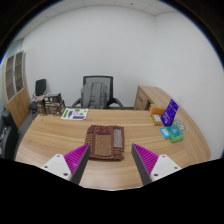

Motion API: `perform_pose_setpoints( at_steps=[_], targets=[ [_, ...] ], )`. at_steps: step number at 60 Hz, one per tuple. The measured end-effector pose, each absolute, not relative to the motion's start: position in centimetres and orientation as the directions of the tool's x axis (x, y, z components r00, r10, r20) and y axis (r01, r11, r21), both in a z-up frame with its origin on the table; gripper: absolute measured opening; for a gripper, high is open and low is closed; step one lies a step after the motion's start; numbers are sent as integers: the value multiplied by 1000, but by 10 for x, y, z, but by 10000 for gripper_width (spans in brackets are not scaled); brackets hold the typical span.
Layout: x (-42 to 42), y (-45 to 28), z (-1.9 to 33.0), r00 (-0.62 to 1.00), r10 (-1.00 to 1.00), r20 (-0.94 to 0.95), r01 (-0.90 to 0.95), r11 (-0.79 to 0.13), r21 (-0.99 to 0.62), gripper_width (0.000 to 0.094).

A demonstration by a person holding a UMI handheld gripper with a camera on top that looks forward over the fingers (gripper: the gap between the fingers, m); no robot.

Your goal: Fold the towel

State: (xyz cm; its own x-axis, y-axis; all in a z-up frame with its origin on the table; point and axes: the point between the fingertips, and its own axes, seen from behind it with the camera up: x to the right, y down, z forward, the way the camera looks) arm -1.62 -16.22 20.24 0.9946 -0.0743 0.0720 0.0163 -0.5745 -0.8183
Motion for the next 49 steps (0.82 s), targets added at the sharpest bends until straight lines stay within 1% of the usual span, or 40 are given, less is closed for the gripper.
perform_pose_setpoints(
  at_steps=[11,24,36,49],
  targets=[
    [-62,-260,248,991,-101,87,17,-554,-832,858],
    [-103,-344,273,988,-110,110,33,-545,-838,859],
    [-118,-378,289,986,-129,106,23,-521,-853,857],
    [-122,-385,297,984,-127,121,40,-510,-859,856]
  ],
)
